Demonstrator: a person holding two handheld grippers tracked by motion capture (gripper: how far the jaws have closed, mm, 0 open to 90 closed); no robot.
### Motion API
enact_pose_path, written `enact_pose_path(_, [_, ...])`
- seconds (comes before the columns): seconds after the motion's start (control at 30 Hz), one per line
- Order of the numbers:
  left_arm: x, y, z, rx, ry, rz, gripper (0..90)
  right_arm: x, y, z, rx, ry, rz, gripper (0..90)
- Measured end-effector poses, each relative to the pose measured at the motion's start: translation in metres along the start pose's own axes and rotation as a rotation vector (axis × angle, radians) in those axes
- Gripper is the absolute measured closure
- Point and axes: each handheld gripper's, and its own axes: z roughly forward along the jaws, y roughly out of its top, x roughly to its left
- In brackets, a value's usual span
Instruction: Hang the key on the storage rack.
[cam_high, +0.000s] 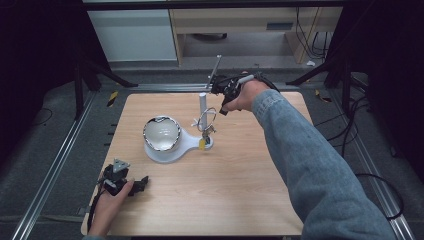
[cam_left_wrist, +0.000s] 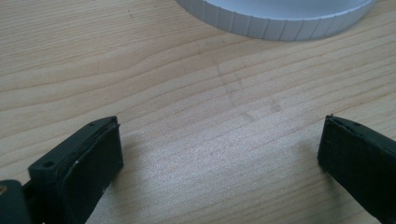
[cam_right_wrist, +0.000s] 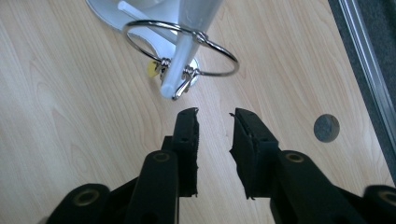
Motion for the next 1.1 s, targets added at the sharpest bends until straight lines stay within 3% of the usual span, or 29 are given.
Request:
enact_pose_path(0.27, [0.000, 0.000, 0.000, 0.000, 0.000, 0.000, 0.0, -0.003, -0.008, 0.002, 0.025, -0.012, 0.033, 55.6])
enact_pose_path(0.7, [0.000, 0.000, 0.000, 0.000, 0.000, 0.001, 0.0, -0.009, -0.034, 0.010, -0.002, -0.045, 0.094, 28.8])
enact_pose_path(1.1, [0.000, 0.000, 0.000, 0.000, -0.002, 0.002, 0.0, -0.013, -0.055, 0.013, -0.066, -0.060, 0.162, 14.5])
